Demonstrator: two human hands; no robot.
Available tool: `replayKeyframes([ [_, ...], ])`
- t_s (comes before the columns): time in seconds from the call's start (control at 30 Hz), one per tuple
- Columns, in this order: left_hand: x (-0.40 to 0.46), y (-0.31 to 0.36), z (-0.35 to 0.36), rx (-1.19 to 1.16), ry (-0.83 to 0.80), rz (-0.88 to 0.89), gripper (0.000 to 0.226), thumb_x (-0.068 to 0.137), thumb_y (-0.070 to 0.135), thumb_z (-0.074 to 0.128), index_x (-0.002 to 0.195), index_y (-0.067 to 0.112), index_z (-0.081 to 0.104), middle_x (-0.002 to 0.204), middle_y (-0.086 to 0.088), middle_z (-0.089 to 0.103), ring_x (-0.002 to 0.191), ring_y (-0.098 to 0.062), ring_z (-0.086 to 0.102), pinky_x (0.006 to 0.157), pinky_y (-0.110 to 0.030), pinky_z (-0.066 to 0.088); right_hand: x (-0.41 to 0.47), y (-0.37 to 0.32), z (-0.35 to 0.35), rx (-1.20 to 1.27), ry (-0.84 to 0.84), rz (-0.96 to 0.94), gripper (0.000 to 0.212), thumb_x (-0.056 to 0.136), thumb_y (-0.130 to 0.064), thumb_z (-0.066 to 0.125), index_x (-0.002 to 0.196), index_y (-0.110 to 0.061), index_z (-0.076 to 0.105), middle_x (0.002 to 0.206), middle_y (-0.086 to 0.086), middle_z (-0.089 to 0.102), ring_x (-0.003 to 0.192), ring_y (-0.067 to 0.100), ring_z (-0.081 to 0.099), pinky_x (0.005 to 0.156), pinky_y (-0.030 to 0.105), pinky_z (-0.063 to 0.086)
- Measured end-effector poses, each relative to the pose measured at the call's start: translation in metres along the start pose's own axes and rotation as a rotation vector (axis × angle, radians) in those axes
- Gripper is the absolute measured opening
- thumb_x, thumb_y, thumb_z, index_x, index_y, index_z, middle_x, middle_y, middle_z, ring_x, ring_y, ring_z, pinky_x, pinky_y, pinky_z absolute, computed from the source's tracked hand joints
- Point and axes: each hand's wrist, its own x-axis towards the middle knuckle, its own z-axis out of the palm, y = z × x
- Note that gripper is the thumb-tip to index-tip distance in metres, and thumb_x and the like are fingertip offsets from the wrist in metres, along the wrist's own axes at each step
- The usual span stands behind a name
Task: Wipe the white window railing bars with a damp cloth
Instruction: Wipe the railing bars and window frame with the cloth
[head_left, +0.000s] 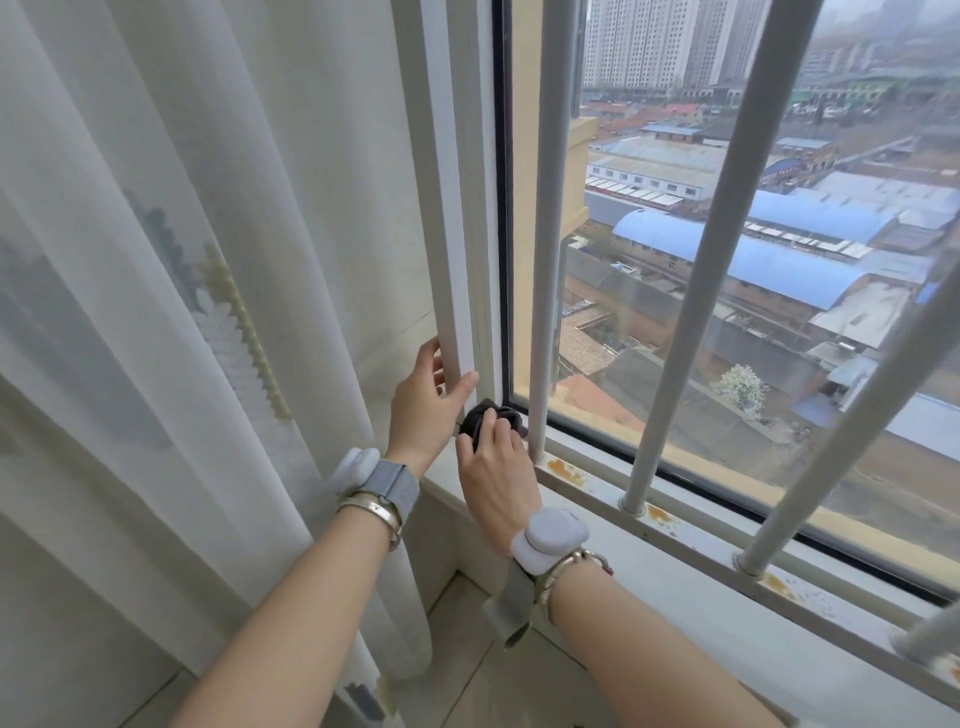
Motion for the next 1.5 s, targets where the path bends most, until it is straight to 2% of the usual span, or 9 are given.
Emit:
replayKeyframes([
  [0.1,0.001,-0.004,0.003,0.04,0.048,0.018,0.042,0.086,0.025,0.062,0.125,0.02,0.046,0.104,0.002,0.066,0.095,-0.012,0.064,0.085,-0.029,0.052,0.006,0.0,0.007,-0.007,-0.011,-0.043,0.019,0.062,-0.012,0.075,0.078,-0.013,0.065,0.101,0.029,0.065,0.081,0.033,0.062,0.07,0.036,0.052],
  [0.23,0.0,-0.006,0.004,0.069,0.073,0.05,0.04,0.087,0.024,0.061,0.125,0.019,0.047,0.105,0.002,0.068,0.092,-0.011,0.064,0.083,-0.026,0.051,-0.012,0.019,-0.001,-0.039,0.029,-0.124,0.024,0.062,-0.014,0.074,0.078,-0.016,0.057,0.081,0.018,0.062,0.073,0.028,0.053,0.064,0.032,0.043],
  [0.47,0.0,-0.006,0.005,0.068,0.088,0.062,0.041,0.088,0.023,0.061,0.126,0.02,0.047,0.104,0.005,0.066,0.087,-0.005,0.062,0.08,-0.019,0.049,-0.01,0.014,-0.003,-0.111,-0.017,-0.15,0.014,0.065,-0.015,0.067,0.077,-0.018,0.06,0.102,0.025,0.066,0.079,0.029,0.06,0.069,0.034,0.046],
  [0.7,-0.001,-0.008,0.008,0.039,0.074,0.06,0.042,0.088,0.02,0.06,0.128,0.019,0.045,0.099,0.007,0.063,0.088,-0.005,0.06,0.074,-0.004,0.043,-0.034,0.034,-0.003,-0.055,0.095,-0.208,0.033,0.081,0.003,0.024,0.079,-0.015,0.052,0.11,0.025,0.062,0.077,0.03,0.056,0.073,0.037,0.044],
  [0.87,-0.016,-0.011,0.016,-0.004,0.132,0.073,0.042,0.093,0.012,0.047,0.133,0.017,0.04,0.123,0.001,0.05,0.107,-0.007,0.052,0.087,-0.02,0.044,-0.054,0.053,-0.005,-0.031,0.182,-0.271,0.036,0.087,0.005,0.015,0.083,-0.014,0.046,0.107,0.016,0.064,0.073,0.027,0.053,0.071,0.034,0.039],
  [1.0,-0.048,-0.024,0.017,0.014,0.178,0.117,0.039,0.091,0.003,0.045,0.127,0.017,0.045,0.125,-0.002,0.044,0.106,-0.005,0.048,0.087,-0.019,0.043,-0.075,0.056,-0.015,0.004,0.185,-0.24,0.035,0.081,0.008,0.021,0.087,-0.013,0.048,0.096,0.011,0.063,0.071,0.028,0.052,0.069,0.035,0.044],
  [1.1,-0.058,-0.032,0.015,0.102,0.04,0.204,0.036,0.089,0.001,0.044,0.121,0.016,0.052,0.118,0.002,0.054,0.107,-0.007,0.049,0.093,-0.025,0.045,-0.088,0.065,-0.039,0.093,0.252,-0.157,0.034,0.074,0.01,0.027,0.09,-0.012,0.047,0.085,0.01,0.058,0.068,0.029,0.051,0.063,0.037,0.042],
  [1.27,-0.056,-0.044,0.021,0.376,-0.21,0.287,0.052,0.086,0.0,0.045,0.135,0.02,0.042,0.14,0.005,0.044,0.132,-0.011,0.034,0.103,-0.015,0.02,-0.063,0.086,-0.075,0.209,0.421,0.08,0.048,0.066,0.011,0.068,0.109,-0.009,0.059,0.105,0.021,0.058,0.086,0.037,0.055,0.073,0.045,0.049],
  [1.5,-0.054,-0.062,0.028,0.45,-0.195,0.404,0.065,0.069,-0.017,0.045,0.127,0.01,0.053,0.135,-0.002,0.051,0.133,-0.017,0.038,0.112,-0.029,0.024,-0.037,0.058,-0.046,0.339,0.284,0.147,0.036,0.076,0.002,0.07,0.104,-0.013,0.055,0.115,0.023,0.05,0.074,0.029,0.053,0.057,0.034,0.05],
])
